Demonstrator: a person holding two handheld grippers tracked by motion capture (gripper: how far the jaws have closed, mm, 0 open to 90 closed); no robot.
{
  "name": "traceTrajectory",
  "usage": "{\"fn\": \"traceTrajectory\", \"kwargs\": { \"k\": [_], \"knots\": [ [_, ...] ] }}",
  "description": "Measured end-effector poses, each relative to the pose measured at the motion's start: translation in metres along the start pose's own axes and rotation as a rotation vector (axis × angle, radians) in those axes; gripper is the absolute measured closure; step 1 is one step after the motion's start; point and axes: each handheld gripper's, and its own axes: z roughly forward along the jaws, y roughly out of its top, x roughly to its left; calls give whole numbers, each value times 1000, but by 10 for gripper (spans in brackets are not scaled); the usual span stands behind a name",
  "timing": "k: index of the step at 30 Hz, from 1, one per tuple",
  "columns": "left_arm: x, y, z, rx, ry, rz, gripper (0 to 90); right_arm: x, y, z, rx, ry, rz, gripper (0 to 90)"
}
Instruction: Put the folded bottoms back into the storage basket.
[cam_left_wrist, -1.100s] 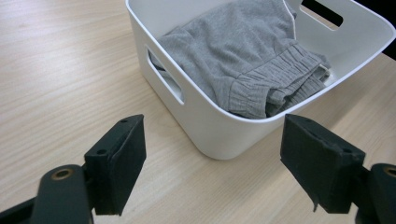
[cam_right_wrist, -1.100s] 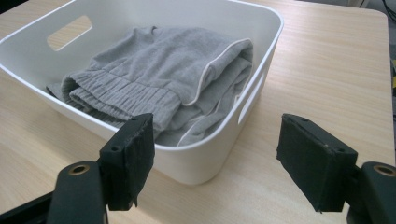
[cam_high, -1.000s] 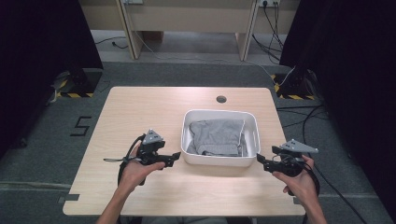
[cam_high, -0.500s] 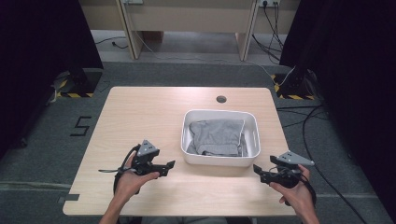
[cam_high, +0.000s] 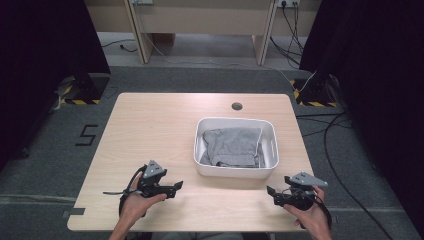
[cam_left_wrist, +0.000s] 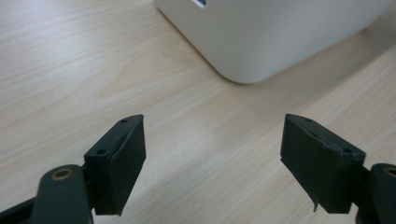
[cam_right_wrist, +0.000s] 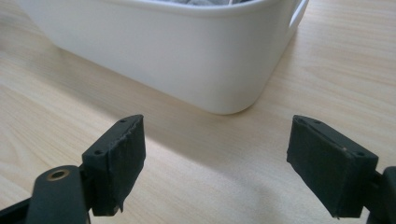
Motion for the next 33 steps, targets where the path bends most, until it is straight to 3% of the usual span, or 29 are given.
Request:
{"fn": "traceTrajectory", "kwargs": {
  "k": [12,19,21,25,27,33],
  "knots": [
    [5,-33,4,52,23,3,211,9,-11,6,37,-12,-56,199],
    [4,-40,4,47,39,17,189,9,-16,8,60,-18,-72,187],
    [1,-43,4,40,62,49,171,8,-19,9,72,-29,-81,176],
    [-2,-44,4,54,64,66,142,8,-22,12,89,-43,-88,187],
    [-4,-44,5,61,68,84,120,8,-26,16,127,-62,-91,166],
    [-5,-44,6,84,68,92,53,8,-28,17,114,-54,-89,146]
  ]
}}
